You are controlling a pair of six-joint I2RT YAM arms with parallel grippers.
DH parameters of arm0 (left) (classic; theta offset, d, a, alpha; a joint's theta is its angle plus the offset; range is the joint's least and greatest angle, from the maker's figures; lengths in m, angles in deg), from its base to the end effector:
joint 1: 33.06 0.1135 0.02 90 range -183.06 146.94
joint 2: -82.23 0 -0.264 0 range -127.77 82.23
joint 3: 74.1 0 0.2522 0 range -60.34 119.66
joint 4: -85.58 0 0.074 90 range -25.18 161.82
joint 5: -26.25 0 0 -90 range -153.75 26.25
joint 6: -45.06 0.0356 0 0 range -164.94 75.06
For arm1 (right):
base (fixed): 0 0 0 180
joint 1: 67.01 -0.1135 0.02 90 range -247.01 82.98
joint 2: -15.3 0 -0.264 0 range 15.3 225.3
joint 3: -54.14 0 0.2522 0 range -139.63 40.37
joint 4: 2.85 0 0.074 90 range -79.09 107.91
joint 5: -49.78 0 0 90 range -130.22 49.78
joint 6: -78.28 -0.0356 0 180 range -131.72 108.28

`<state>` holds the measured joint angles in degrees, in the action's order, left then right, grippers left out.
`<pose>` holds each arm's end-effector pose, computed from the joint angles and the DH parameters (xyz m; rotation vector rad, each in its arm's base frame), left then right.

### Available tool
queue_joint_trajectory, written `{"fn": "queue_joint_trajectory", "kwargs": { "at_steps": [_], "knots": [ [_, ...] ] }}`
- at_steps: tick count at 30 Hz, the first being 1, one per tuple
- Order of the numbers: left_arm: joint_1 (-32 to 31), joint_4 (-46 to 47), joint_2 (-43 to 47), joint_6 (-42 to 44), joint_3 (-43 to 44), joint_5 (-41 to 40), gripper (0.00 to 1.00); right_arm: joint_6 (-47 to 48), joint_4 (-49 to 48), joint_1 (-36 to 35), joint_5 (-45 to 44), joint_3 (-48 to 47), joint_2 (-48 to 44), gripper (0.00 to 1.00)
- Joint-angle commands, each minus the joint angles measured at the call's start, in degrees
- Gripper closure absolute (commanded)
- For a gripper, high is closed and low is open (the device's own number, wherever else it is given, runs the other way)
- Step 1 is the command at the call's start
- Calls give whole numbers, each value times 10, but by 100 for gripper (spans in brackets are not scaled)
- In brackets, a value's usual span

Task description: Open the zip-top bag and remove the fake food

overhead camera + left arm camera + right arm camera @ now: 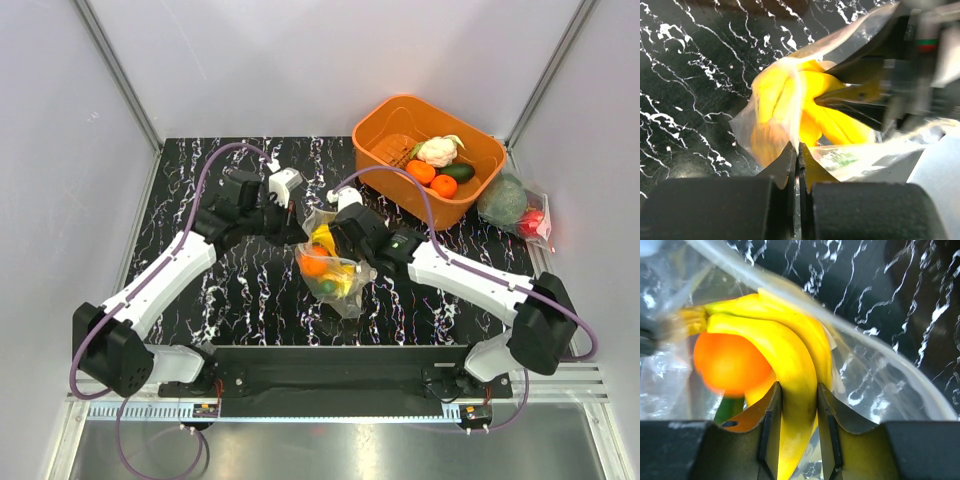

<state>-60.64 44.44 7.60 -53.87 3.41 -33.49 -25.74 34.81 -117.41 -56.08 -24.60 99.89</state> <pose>0.2436 -0.1475 0.3159 0.6632 2.1973 -0.9301 0.2143 0.2438 0.2761 -0.5883 2.2319 0.2560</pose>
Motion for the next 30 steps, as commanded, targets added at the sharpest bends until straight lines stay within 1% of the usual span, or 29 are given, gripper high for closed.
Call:
{"fn": "queue_joint_trajectory", "kwargs": {
  "at_steps": [1,5,8,14,20,27,30],
  "knots": [
    [3,31,-3,-12,33,27,100,10,-10,-15,-8,-45,-15,97],
    [4,18,-6,-7,40,10,100,26,0,-33,-15,-69,-19,97],
    [3,9,-5,1,38,-7,100,26,27,-37,-39,-90,-19,97],
    [4,7,19,15,17,-35,100,17,89,-37,-146,-100,-19,98],
    [4,6,23,16,11,-34,100,-7,113,-36,-192,-104,-20,100],
    [4,0,7,16,14,-39,100,-19,69,-36,-165,-92,-57,100],
    [5,-11,3,22,16,-56,100,-24,63,-36,-163,-92,-70,100]
  ]
}}
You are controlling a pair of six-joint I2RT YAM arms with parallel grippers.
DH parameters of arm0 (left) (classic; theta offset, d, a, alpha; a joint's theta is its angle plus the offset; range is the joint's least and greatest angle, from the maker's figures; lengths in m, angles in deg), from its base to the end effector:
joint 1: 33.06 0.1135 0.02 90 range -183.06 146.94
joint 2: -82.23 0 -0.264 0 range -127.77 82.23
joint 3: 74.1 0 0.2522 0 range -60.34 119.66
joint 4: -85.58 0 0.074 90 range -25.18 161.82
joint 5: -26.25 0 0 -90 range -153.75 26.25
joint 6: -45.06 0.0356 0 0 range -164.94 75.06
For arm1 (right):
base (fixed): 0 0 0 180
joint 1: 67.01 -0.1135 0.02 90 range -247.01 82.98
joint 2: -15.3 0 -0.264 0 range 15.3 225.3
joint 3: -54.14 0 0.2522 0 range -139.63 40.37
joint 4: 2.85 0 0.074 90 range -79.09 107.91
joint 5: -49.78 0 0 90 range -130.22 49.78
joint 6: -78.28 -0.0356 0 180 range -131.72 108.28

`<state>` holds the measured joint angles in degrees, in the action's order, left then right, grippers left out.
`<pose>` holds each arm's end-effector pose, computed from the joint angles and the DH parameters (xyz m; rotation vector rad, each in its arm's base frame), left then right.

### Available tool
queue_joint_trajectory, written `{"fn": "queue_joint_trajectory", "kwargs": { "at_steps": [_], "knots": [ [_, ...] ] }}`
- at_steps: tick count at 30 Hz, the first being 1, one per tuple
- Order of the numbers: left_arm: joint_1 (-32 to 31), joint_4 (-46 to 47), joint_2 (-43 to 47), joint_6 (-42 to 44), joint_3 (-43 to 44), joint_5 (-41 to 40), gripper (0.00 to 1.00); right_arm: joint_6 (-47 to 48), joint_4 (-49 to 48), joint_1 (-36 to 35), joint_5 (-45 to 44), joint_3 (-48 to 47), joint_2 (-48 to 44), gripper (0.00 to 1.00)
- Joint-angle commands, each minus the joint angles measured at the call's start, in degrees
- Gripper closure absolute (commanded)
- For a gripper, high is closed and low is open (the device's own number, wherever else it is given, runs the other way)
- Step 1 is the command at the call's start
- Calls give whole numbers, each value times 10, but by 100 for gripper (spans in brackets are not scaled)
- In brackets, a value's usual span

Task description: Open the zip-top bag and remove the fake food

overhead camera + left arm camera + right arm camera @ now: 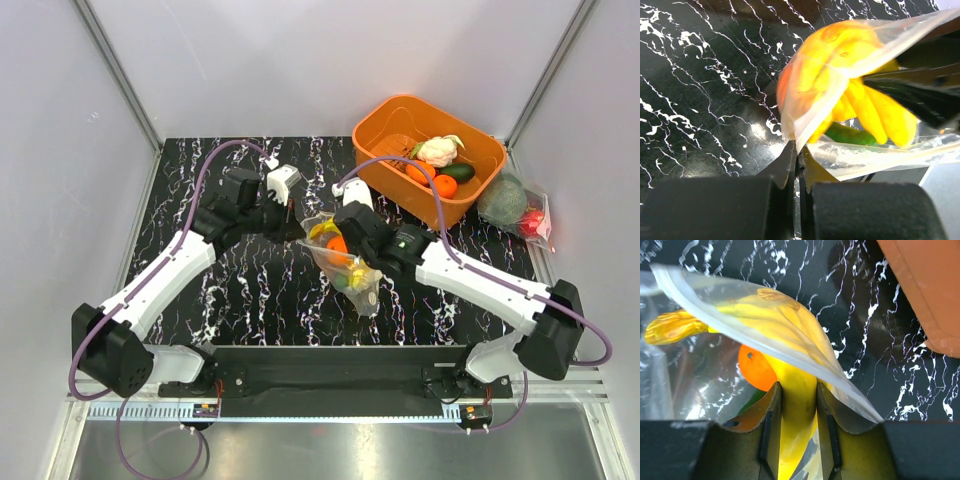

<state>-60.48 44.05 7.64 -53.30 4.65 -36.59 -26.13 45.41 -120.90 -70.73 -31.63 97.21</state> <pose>0.2458 -0.1458 0.3222 0.6410 2.1860 -0.8636 0.1969 0.2392 0.3186 -0.5065 2.1593 0.0226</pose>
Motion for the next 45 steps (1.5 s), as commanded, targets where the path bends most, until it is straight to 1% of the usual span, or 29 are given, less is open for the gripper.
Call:
{"fn": "queue_joint_trajectory", "kwargs": {
  "at_steps": [1,5,6,9,11,12,13,15,16,19,23,27,28,35,36,39,43,45],
  "knots": [
    [3,-9,2,17,1,-32,100,-21,-43,0,-22,-23,-47,100],
    [3,-10,-3,16,-2,-31,100,-25,-55,5,-18,-14,-62,100],
    [3,-10,-4,16,-2,-28,100,-26,-76,6,-13,-3,-68,100],
    [3,0,-9,12,0,-12,100,-24,-127,7,31,19,-82,100],
    [3,1,-14,12,3,-9,100,-18,-152,7,82,29,-90,100],
    [3,2,-15,13,4,-1,100,-11,-184,8,98,43,-94,100],
    [3,3,-14,15,3,3,100,-9,-199,8,133,49,-100,100],
    [3,10,-14,15,2,13,100,4,-231,8,166,64,-105,100],
    [3,11,-11,16,1,14,100,11,-240,7,202,69,-106,100],
    [3,13,-4,21,0,16,100,31,-276,8,247,90,-119,100],
    [3,7,-8,29,-5,7,100,39,-303,9,285,109,-145,100],
    [3,4,-19,28,0,7,100,41,-331,11,303,125,-173,100],
    [3,3,-23,30,0,5,100,40,-335,11,321,128,-185,100],
    [7,2,-32,31,0,7,100,33,-340,10,345,143,-226,100],
    [6,3,-32,31,-2,11,100,32,-361,11,346,145,-229,100],
    [7,10,-30,32,-5,18,100,21,-370,11,353,153,-243,100],
    [6,8,-25,41,-7,17,100,18,-348,11,303,138,-250,100],
    [6,18,-16,38,-12,35,100,29,-351,10,286,139,-252,100]
  ]
}}
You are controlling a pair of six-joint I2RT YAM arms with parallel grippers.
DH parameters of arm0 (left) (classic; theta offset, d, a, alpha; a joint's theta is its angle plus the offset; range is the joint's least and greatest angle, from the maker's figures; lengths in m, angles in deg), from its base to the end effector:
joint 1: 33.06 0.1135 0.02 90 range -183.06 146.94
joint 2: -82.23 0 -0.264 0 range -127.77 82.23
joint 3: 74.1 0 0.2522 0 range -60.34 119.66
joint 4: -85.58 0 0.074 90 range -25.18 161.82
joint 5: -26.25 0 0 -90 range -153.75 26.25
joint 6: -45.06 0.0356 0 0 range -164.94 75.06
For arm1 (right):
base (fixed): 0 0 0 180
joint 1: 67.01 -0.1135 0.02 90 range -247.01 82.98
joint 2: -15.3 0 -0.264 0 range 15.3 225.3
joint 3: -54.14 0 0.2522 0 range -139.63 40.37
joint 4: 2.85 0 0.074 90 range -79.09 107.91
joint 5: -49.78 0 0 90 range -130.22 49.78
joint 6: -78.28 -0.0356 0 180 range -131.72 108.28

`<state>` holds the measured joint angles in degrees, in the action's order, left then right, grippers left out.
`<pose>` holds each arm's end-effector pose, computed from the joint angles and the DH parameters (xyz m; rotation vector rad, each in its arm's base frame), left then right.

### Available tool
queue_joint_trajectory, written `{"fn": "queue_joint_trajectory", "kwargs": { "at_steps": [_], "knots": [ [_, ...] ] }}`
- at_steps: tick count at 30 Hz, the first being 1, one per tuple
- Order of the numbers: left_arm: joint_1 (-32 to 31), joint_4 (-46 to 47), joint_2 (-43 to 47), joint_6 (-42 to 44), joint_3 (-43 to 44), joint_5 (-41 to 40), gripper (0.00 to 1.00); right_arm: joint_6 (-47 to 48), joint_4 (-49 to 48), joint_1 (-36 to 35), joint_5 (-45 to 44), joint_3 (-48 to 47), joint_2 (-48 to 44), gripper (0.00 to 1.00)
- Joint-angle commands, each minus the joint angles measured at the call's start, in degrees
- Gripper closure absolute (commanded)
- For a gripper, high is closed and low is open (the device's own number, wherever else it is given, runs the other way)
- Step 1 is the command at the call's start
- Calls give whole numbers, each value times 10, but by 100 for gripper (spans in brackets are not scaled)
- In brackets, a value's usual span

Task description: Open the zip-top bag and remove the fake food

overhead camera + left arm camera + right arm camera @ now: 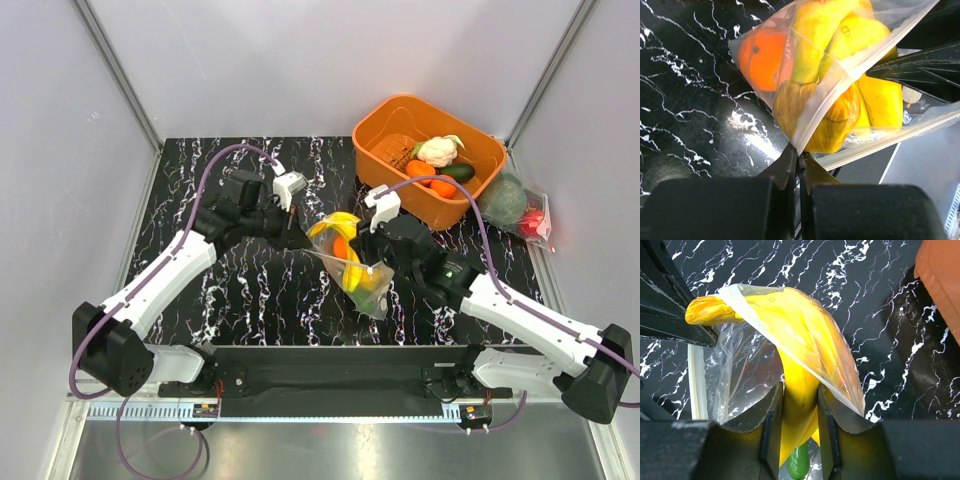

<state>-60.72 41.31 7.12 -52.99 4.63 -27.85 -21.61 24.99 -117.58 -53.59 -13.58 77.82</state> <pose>0.2400 -0.1493 0.3176 0.7302 2.2117 -1.0349 0.1649 0.1876 0.3288 -0.5426 1.9080 0.4633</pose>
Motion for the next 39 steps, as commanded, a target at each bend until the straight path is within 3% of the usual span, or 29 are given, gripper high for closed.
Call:
{"fn": "queue_joint_trajectory", "kwargs": {
  "at_steps": [1,6,8,11,14,18,23,26,31,39],
  "knots": [
    [8,60,-7,30,-15,-44,100,-11,-151,-23,126,-41,-54,100],
    [8,88,14,11,-14,-18,98,-6,-170,-23,171,-56,-14,100],
    [8,95,22,4,-14,-14,88,-11,-161,-23,169,-63,4,100],
    [9,101,38,-1,-19,-17,60,-16,-162,-23,156,-62,10,100],
    [9,109,52,-9,-30,-31,53,-18,-157,-23,141,-62,12,100],
    [8,114,51,-34,-42,-15,52,-31,-158,-23,113,-55,13,100],
    [8,170,101,-83,-79,-45,39,-39,-149,-23,96,-46,23,100],
    [11,135,128,-68,-51,-64,32,-30,-132,-23,93,-46,28,100],
    [12,98,135,-46,-11,-29,28,-22,-113,-23,101,-46,30,100],
    [13,89,98,-28,9,-36,23,-29,-122,-23,123,-23,30,100]
  ]
}}
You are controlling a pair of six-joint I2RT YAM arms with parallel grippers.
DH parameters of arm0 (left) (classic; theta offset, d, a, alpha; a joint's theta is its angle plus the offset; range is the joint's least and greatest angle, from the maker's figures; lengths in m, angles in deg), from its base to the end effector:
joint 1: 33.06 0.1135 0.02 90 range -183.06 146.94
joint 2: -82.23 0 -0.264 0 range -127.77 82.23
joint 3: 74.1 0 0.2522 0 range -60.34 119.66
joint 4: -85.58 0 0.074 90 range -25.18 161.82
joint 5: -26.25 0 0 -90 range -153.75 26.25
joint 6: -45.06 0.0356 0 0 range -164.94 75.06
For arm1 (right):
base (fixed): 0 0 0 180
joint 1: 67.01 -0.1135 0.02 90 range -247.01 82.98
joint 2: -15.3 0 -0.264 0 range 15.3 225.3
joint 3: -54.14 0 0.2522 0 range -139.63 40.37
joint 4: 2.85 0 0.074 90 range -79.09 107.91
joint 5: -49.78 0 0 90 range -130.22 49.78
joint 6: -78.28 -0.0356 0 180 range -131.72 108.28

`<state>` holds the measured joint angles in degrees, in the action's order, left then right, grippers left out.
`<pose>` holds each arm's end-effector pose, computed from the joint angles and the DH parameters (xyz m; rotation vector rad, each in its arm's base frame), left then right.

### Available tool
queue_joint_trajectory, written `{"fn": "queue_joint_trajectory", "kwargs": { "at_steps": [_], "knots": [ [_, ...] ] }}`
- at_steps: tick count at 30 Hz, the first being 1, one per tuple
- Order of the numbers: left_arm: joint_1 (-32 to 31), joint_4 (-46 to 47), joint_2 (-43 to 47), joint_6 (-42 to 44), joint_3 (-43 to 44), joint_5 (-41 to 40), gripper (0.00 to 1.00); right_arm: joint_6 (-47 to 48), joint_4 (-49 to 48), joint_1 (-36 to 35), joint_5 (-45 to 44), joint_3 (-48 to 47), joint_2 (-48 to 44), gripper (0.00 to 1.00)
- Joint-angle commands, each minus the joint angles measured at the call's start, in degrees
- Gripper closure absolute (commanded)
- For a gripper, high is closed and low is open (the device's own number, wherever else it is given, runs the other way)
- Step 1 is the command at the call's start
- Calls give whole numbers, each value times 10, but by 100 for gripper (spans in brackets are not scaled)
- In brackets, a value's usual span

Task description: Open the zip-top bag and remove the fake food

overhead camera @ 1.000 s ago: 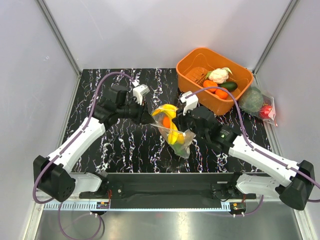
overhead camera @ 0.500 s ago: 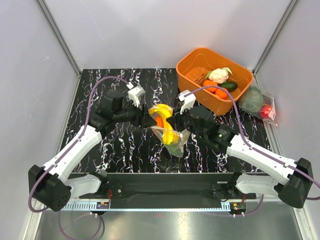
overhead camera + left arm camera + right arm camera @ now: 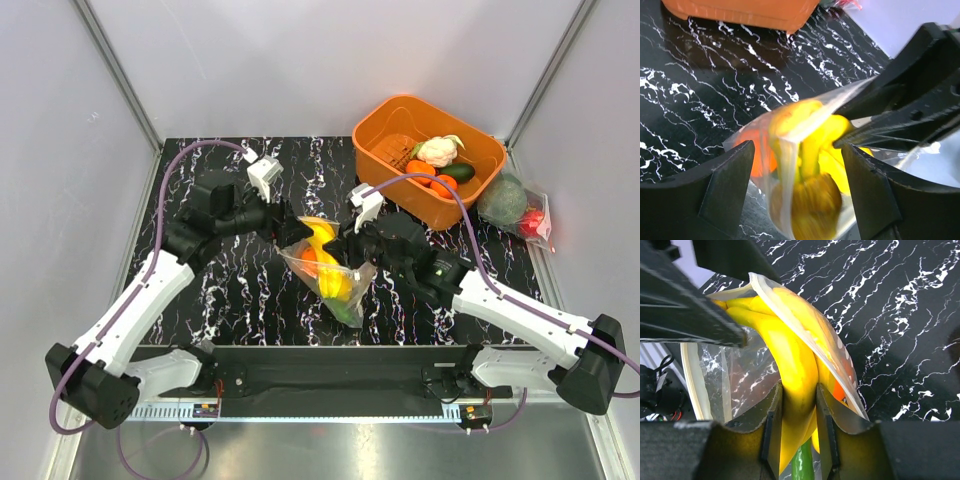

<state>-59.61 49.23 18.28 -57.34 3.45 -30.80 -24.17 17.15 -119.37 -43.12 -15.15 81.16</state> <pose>0.2105 -0.1268 0.3698 0.6366 1.9360 -1.0009 0.1656 0.2117 0.3383 -0.6228 1.8219 0.7282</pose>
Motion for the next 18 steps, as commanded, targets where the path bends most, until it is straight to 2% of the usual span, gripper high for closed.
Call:
{"fn": "queue_joint_trajectory", "kwargs": {
  "at_steps": [1,4,9,13,18],
  "knots": [
    [2,4,-16,22,30,-10,24,-3,-44,-5,18,-5,-5,100],
    [3,-17,-35,37,47,-19,26,0,-45,-5,23,-2,-11,100],
    [5,-1,-28,33,42,-21,34,6,-40,-5,27,3,-12,100],
    [9,5,-24,27,40,-17,46,7,-34,-5,28,10,-14,100],
    [11,10,-32,23,36,3,52,13,-30,-5,28,11,-13,100]
  ]
}}
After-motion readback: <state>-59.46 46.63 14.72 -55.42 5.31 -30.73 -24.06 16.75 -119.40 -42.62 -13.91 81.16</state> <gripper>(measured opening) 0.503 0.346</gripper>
